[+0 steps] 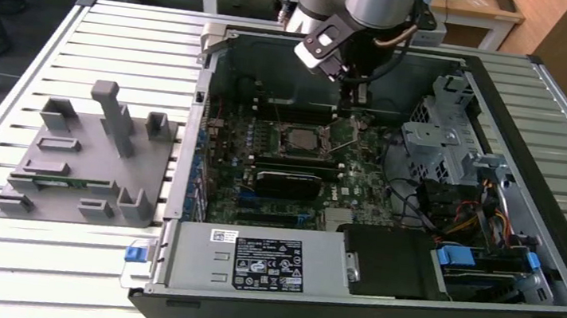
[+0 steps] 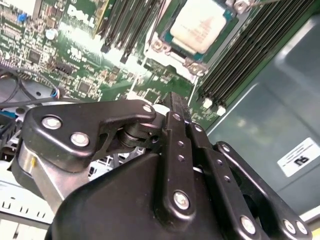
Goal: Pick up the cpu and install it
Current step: 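Close the cpu cover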
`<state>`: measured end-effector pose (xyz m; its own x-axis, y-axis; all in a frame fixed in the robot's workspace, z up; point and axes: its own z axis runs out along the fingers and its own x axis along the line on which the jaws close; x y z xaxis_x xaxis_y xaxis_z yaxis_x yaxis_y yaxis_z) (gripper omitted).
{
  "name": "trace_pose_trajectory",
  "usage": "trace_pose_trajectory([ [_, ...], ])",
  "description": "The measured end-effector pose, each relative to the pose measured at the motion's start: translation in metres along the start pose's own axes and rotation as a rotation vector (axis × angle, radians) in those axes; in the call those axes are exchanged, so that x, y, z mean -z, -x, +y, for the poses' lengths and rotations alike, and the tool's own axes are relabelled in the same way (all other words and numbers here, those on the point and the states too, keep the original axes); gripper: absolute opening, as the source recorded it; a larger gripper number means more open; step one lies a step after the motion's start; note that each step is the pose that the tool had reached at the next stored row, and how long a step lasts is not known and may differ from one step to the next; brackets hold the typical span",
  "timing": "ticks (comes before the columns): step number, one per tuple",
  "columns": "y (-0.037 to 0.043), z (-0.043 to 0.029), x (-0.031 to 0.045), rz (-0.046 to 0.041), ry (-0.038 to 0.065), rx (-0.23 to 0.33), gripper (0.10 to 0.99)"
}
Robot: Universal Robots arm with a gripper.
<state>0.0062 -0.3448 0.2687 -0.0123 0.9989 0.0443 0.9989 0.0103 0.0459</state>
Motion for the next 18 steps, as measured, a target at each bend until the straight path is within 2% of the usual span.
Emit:
trace_pose_trajectory([
  [11,0.0003,0.0178,-0.0033,0.0001,-0.006,0.0,0.106],
  [18,0.0005,0.0246,-0.0064,0.0001,-0.009,0.001,0.106],
])
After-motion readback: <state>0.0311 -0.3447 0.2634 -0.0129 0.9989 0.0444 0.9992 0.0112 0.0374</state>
